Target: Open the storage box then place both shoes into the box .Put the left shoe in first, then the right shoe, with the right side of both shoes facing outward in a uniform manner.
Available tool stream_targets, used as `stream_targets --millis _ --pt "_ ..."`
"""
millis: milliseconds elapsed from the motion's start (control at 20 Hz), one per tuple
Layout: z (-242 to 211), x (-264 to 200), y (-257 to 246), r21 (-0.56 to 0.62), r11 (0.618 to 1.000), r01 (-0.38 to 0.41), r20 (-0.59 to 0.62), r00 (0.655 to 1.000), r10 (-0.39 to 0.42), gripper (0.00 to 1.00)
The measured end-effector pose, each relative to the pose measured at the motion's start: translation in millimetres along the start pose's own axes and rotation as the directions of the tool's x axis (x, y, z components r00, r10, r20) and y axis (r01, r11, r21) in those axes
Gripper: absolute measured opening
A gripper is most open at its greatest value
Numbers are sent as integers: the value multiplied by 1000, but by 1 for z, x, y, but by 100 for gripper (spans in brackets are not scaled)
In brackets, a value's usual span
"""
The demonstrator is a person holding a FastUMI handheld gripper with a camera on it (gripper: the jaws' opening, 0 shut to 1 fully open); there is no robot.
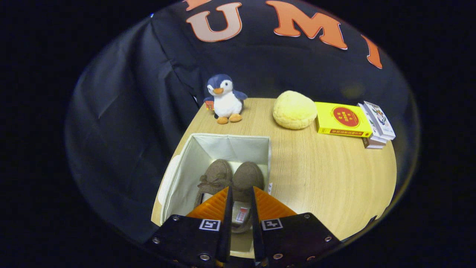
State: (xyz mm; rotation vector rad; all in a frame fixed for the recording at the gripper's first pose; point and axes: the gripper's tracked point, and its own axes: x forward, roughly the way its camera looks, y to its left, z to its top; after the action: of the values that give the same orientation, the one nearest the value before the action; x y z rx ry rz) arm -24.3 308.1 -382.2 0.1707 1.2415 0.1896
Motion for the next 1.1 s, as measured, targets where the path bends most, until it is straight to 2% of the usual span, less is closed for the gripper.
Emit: stream_targets --millis 300,550,600,650,700,950,1100 --pt "42 -64 -37 -49 998 -28 190 981 37 35" --pt "82 -124 -96 -31 999 20 373 928 -7 43" --pt "85 -134 -113 -29 999 45 396 918 -30 52" --pt "89 -144 -127 -23 997 68 422 905 -52 57" --pt "93 -155 -142 -16 996 89 453 889 -72 65" --pt "113 -217 -197 22 989 144 596 793 -128 83" --pt "123 -261 -230 47 981 190 681 712 -171 92"
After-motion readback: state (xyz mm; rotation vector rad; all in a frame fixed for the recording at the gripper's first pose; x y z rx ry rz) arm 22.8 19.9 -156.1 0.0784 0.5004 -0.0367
